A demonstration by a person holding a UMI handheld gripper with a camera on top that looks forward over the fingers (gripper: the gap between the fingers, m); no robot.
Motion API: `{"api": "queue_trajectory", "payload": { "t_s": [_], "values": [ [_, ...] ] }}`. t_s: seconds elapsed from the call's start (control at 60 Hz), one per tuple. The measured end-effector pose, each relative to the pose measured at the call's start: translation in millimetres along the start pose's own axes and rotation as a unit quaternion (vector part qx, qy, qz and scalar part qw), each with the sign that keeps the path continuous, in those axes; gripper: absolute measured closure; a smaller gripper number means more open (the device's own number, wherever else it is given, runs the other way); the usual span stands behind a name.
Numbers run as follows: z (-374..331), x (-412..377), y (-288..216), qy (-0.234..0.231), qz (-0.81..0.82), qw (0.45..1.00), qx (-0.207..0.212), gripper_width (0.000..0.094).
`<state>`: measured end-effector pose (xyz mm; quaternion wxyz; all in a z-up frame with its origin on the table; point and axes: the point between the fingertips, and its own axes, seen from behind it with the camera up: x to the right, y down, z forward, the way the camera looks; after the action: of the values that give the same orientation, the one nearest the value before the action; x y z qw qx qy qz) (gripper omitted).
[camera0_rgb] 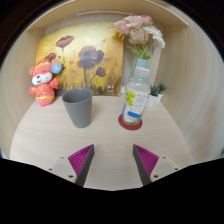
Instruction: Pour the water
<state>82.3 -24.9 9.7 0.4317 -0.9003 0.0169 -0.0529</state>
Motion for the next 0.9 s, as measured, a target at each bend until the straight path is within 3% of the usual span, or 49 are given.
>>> {"api": "queue_trajectory", "payload": {
  "t_s": [0.183, 0.383, 0.683, 0.9],
  "values": [
    [-64.8, -103.6, 14.5, -0.044, -0.007, 0.999, -0.006, 0.0145],
    [-126.8, -186.7, -40.8, -0.073, -0.009, 0.996, 0.041, 0.0144],
    [-197.5, -213.6, -131.0, -0.063, 0.029, 0.99, 0.119, 0.0146],
    [-220.3, -203.7, -145.2, -0.044, 0.023, 0.991, 0.125, 0.0149]
  ]
}}
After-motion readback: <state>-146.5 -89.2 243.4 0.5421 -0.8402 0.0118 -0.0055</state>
